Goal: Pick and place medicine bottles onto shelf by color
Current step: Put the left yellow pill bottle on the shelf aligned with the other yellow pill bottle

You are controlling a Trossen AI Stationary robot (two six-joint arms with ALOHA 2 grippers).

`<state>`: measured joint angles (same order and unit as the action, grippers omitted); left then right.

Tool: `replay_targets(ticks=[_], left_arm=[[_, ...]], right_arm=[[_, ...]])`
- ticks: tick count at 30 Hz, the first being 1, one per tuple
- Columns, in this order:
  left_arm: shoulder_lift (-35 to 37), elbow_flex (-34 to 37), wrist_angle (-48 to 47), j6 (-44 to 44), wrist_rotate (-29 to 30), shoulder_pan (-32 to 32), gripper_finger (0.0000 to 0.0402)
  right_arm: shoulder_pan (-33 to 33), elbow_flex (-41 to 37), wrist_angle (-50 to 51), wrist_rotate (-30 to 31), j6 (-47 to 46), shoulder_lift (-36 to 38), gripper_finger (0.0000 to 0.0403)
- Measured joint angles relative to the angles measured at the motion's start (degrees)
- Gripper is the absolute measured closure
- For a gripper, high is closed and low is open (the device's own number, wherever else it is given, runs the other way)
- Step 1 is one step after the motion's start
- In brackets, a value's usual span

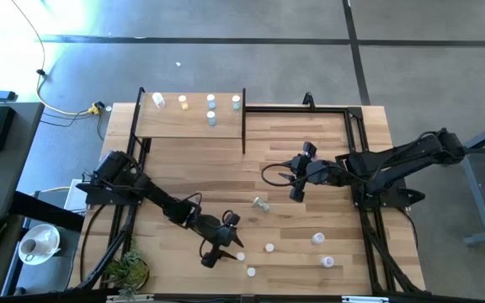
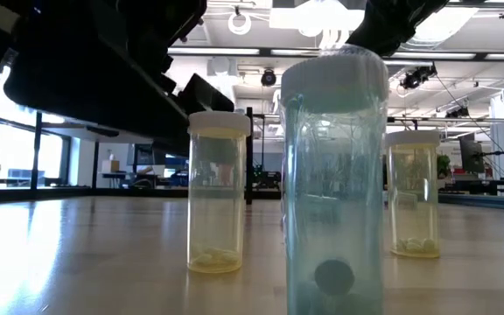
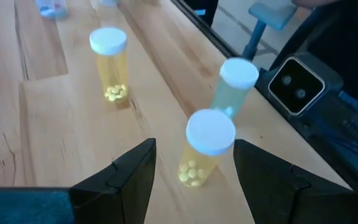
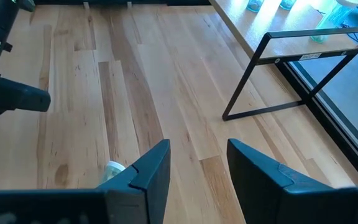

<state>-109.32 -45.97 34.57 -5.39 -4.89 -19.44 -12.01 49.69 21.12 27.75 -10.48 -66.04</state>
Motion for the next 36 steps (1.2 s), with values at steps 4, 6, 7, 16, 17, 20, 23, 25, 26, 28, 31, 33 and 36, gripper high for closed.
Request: replay_targets(ticks=[4,6,7,16,17,20,23,25,26,28,31,33,36], left_arm=[[-0.3,0.0,0.0,0.0,0.2,0.0,0.0197],[-0.3,0.0,0.1,0.0,0.2,0.0,0.0197],[-0.3,0.0,0.1,-0.1,0.2,0.0,0.0197],[-0.3,-1.8,-2.0,-0.4,0.8,-1.4,0.0197],[-0.3,-2.0,-2.3,-0.4,0.8,-1.4,0.0197],[-0.3,-2.3,-2.7,-0.5,1.1,-1.4,0.0197],[-0.3,-2.3,-2.2,-0.4,1.2,-1.1,0.0197],[-0.3,-2.3,-1.9,-0.4,1.3,-0.9,0.0197],[-0.3,-2.3,-1.8,-0.4,1.2,-0.9,0.0197],[-0.3,-2.3,-1.8,-0.5,1.1,-0.9,0.0197],[-0.7,-2.5,-1.4,-0.5,1.1,-0.9,0.0197],[-1.7,-3.2,-1.8,-0.7,1.1,-1.2,0.0197],[-4.2,-5.6,-2.5,-1.1,0.8,-1.3,0.0197]], right_arm=[[0.0,0.0,0.0,0.0,0.0,0.0,0.0252],[0.0,0.0,0.0,0.0,0.0,0.0,0.0252],[0.0,0.0,0.0,0.0,0.0,0.0,0.0252],[0.0,0.0,0.0,0.0,0.0,0.0,0.0252],[0.0,0.0,0.0,0.0,0.0,0.0,0.0252],[0.0,0.0,0.0,0.0,0.0,0.0,0.0252],[0.0,0.0,0.0,0.0,0.0,0.0,0.0252],[0.0,0.0,0.0,0.0,0.0,0.0,0.0252],[0.0,0.0,0.0,0.0,0.0,0.0,0.0252],[0.0,0.0,0.0,0.0,0.0,0.0,0.0252],[0.0,0.0,0.0,0.0,0.0,0.0,0.0252],[0.0,0.0,0.0,0.0,0.0,0.0,0.0252],[0.0,0.0,0.0,0.0,0.0,0.0,0.0252]])
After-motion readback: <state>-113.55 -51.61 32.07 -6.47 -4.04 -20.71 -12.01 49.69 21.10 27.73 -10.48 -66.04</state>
